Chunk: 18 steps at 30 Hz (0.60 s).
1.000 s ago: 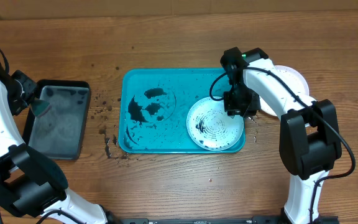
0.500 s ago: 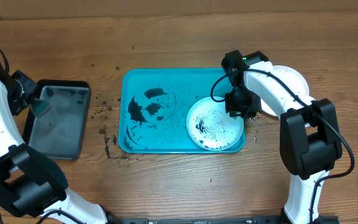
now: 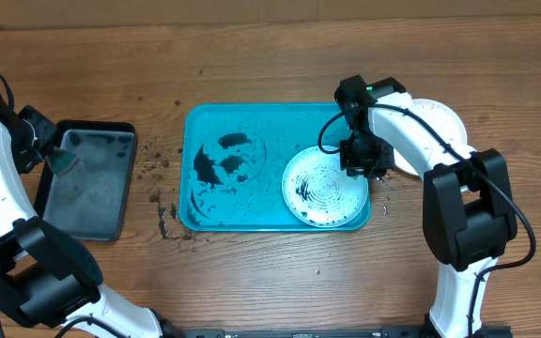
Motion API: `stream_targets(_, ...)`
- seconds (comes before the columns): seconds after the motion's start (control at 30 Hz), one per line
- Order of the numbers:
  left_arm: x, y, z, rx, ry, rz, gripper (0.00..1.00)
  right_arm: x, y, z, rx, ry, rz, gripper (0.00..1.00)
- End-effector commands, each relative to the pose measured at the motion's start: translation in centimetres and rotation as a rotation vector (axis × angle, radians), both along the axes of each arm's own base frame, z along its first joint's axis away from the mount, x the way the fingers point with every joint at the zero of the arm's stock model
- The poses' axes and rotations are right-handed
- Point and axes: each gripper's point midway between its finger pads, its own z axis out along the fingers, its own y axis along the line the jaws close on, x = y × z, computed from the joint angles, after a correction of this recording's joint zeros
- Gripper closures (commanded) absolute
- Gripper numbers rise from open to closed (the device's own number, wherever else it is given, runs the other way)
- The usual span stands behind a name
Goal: Clean dirty plates on tray and stack at the side
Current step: 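Move the right gripper to the second white plate rim and grasp it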
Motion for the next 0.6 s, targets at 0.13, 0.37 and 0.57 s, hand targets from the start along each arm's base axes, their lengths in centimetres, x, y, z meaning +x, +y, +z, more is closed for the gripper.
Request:
stream_targets(0.13, 0.7, -0.2, 0.1, -0.008, -0.015, -0.001, 0.96, 0.3, -0.1, -0.2, 0.004, -0.015, 0.002, 0.69)
stream_targets(0.37, 0.8, -0.3, 0.1, -0.007, -0.015, -0.004, 0.96, -0.4, -0.5, -1.0, -0.009, 0.002, 0.005, 0.69)
stream_targets(0.57, 0.9, -0.5, 0.1, -0.009, -0.014, -0.009, 0.96, -0.6, -0.6, -1.2, -0.007, 0.009, 0.025, 0.69)
